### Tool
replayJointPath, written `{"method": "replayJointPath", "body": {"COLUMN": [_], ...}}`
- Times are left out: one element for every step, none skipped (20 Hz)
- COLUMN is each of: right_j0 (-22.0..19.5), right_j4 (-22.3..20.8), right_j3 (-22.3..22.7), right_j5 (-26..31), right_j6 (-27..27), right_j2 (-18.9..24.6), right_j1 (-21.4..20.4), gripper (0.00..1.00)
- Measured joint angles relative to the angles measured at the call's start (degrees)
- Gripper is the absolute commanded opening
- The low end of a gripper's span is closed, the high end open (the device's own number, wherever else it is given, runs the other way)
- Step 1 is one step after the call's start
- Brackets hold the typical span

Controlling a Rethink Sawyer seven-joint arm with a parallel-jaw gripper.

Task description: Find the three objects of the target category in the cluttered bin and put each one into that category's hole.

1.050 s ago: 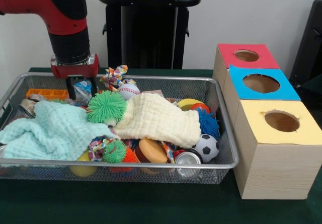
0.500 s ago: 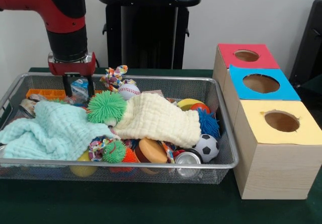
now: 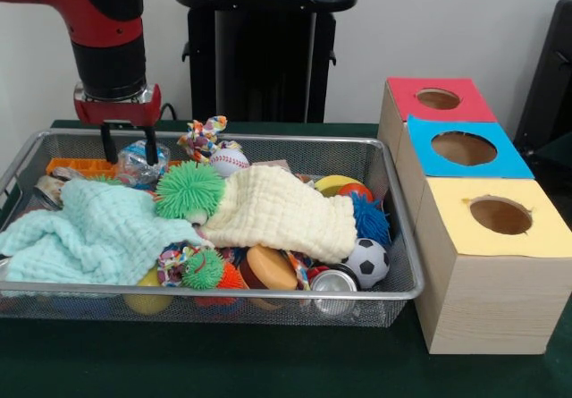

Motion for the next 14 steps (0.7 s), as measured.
{"method": "replayJointPath", "body": {"right_j0": [-0.02,-0.04,-0.08,-0.15,-0.24,-0.37,-0.49,-0.74,-0.98,-1.29,-1.48,-1.58,-1.68,-1.78], "right_j4": [0.0,-0.01,0.0,0.06,0.11,0.22,0.33,0.54,0.73,0.96,1.05,1.05,1.06,1.07], "right_j3": [0.0,0.01,0.0,0.0,0.0,0.0,0.0,0.0,0.01,0.0,0.0,-0.01,-0.01,-0.02], "right_j5": [0.0,0.0,-0.04,-0.13,-0.3,-0.64,-0.99,-1.69,-2.4,-3.32,-4.0,-4.98,-5.95,-6.93], "right_j6": [0.0,0.0,0.0,0.0,0.0,0.0,0.0,0.0,0.0,0.0,0.0,0.0,0.0,0.0], "right_j2": [-0.01,-0.02,-0.02,-0.02,-0.02,-0.02,-0.02,-0.02,-0.02,-0.02,-0.02,-0.05,-0.08,-0.11], "right_j1": [0.02,0.05,0.09,0.19,0.31,0.54,0.77,1.2,1.58,2.02,2.32,2.69,3.06,3.42], "gripper": [1.0,1.0,1.0,1.0,1.0,1.0,1.0,1.0,1.0,1.0,1.0,1.0,1.0,1.0]}}
